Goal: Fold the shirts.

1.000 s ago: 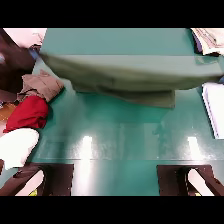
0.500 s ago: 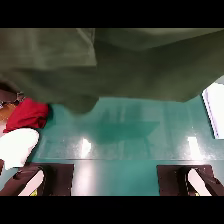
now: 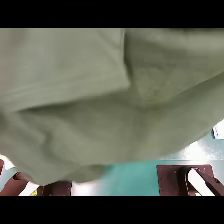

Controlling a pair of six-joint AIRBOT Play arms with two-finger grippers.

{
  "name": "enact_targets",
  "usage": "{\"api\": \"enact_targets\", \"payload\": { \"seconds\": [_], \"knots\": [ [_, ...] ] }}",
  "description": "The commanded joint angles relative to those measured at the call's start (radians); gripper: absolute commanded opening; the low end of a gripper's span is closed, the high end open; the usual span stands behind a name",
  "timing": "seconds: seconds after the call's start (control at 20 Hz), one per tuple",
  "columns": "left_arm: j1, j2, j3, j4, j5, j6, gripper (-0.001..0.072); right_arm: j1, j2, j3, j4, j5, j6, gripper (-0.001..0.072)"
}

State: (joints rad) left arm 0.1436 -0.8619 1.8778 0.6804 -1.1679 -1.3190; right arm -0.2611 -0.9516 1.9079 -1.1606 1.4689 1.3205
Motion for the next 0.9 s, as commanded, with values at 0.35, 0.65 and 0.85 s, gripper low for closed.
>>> {"api": "enact_targets", "payload": {
  "seconds": [0.35,0.65,0.85],
  "knots": [
    [0.0,-0.523,-0.529,-0.004,-0.059,0.063,0.0028,0.151,-0.571,-0.301,-0.018,0.024,0.017,0.0014],
    [-0.001,-0.817,-0.43,-0.175,0.185,0.176,0.0029,0.151,-0.845,-0.081,-0.016,-0.1,0.056,0.0014],
    [-0.026,-0.853,-0.317,-0.178,0.253,0.249,0.0028,0.151,-0.899,0.035,-0.016,-0.178,0.068,0.0014]
  ]
}}
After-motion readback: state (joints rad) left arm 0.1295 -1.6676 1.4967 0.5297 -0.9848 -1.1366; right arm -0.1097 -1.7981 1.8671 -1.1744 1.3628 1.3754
